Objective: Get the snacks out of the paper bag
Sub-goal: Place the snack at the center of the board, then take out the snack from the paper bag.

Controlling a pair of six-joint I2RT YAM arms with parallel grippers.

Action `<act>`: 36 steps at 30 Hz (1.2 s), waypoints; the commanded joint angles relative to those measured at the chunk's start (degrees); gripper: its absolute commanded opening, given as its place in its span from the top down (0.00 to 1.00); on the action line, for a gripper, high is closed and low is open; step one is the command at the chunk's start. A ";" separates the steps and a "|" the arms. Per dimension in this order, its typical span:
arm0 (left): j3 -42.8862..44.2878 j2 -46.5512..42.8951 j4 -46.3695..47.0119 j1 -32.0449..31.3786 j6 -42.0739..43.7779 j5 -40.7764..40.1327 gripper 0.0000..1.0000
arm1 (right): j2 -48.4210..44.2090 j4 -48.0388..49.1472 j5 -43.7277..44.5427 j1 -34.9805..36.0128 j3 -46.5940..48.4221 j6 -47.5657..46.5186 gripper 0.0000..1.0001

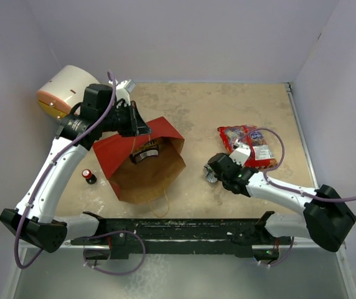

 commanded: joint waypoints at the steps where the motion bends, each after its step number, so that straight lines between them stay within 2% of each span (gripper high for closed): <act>1: 0.38 -1.00 0.64 0.05 0.62 -0.08 1.00 | -3.86 2.93 0.27 -0.32 -0.25 -10.85 0.60; 5: 0.27 -0.78 0.89 0.01 0.51 -0.02 1.00 | -11.55 8.53 -2.51 -0.31 -1.37 -23.86 0.38; 10: 0.34 -0.69 1.31 0.06 0.38 0.14 1.00 | -18.35 14.51 -7.55 -0.29 -0.53 -36.00 0.29; 13: 0.28 -0.65 1.35 0.04 -0.06 0.32 1.00 | -18.57 24.98 -18.91 -0.31 -1.92 -46.98 0.28; 17: 0.16 -1.25 1.20 0.02 -0.73 0.73 1.00 | -15.74 40.99 -45.19 0.57 -4.01 -62.05 0.29; 20: -0.33 -2.22 1.01 0.02 -1.19 0.50 1.00 | -13.31 49.57 -54.76 5.28 -4.66 -73.17 0.29; 22: -0.48 -2.33 0.99 0.05 -1.64 0.75 1.00 | -10.23 47.92 -58.23 10.06 -1.42 -81.65 0.28; 25: -0.82 -2.12 1.14 0.07 -2.40 1.84 1.00 | -3.33 45.48 -59.18 14.38 3.84 -88.44 0.30; 27: -1.23 -2.19 1.53 0.06 -2.75 2.54 1.00 | 1.01 47.47 -57.72 17.45 5.68 -93.30 0.30; 30: -1.15 -2.10 1.40 0.07 -2.64 3.34 1.00 | 6.62 52.62 -53.63 20.14 8.81 -95.15 0.31; 34: 0.43 -1.71 0.13 0.04 -1.94 4.13 1.00 | 13.06 56.26 -51.78 21.55 13.81 -96.26 0.31; 36: 1.08 -1.74 -0.57 0.05 -1.38 4.37 1.00 | 16.89 56.19 -47.78 21.93 16.33 -97.37 0.33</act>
